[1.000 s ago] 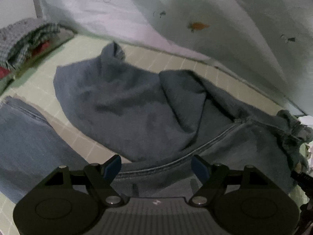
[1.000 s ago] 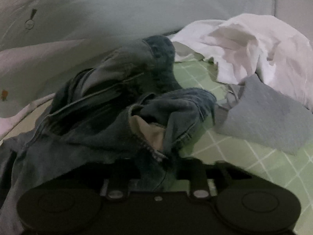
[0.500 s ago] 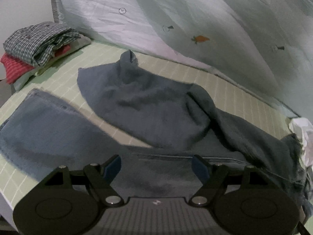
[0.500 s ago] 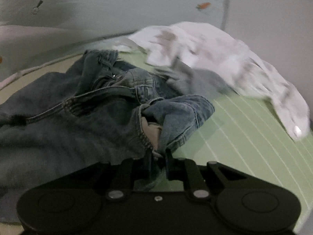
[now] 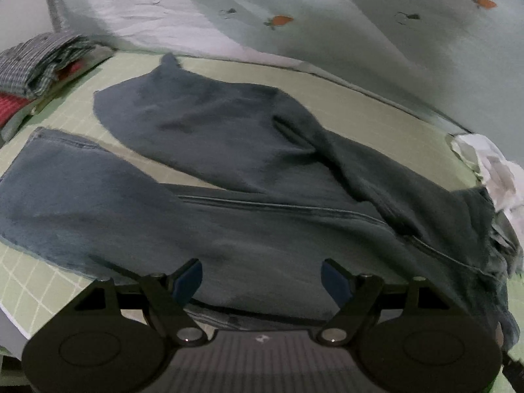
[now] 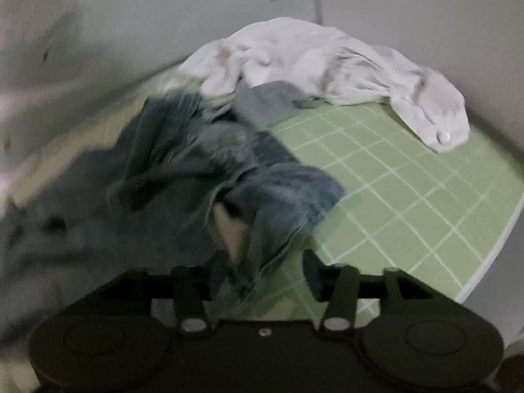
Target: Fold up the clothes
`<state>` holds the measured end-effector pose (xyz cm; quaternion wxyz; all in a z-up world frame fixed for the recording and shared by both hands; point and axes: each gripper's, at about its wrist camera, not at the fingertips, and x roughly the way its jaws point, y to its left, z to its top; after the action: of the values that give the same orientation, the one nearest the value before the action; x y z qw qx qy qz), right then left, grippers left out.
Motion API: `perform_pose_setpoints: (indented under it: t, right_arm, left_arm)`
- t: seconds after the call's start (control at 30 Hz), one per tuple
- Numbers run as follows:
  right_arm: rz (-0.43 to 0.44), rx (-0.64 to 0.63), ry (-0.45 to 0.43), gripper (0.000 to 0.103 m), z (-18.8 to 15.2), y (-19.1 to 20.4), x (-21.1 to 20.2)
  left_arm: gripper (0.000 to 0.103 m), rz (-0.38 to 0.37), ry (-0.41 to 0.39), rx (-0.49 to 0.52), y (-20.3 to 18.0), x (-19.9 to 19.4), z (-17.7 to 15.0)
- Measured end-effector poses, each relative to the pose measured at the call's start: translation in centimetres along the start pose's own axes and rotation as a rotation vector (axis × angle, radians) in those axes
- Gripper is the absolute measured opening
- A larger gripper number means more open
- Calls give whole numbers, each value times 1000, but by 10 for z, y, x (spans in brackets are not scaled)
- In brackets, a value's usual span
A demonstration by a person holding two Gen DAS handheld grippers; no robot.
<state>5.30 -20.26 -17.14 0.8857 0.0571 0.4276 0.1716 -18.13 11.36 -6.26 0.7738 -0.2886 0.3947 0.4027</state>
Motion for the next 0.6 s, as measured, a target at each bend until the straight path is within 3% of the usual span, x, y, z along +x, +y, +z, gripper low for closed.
perform_pose_setpoints:
  t: [0.07, 0.2, 0.23, 0.3, 0.37, 0.4, 0.5, 0.6]
  right_arm:
    - [42, 109, 3, 67, 6, -17, 7]
    - [74, 254, 26, 67, 16, -40, 30]
    - [79, 261, 29, 63, 18, -41, 35]
    - [100, 248, 60, 43, 20, -40, 46]
    - [82, 179, 81, 16, 23, -33, 51]
    - [69, 154, 67, 11, 25, -33, 48]
    - [33, 96, -8, 7, 33, -39, 31]
    - [-56, 62, -49, 7, 37, -44, 25]
  left_arm:
    - [80, 0, 5, 10, -7, -2, -4]
    - [81, 4, 13, 27, -17, -7, -12]
    - [81, 9, 13, 31, -19, -8, -13]
    - [82, 23, 16, 38, -21, -11, -15]
    - [84, 37, 21, 37, -20, -13, -18]
    - [84, 44, 25, 34, -18, -14, -20]
    - [84, 77, 30, 17, -5, -18, -23]
    - [84, 121, 19, -23, 16, -25, -24]
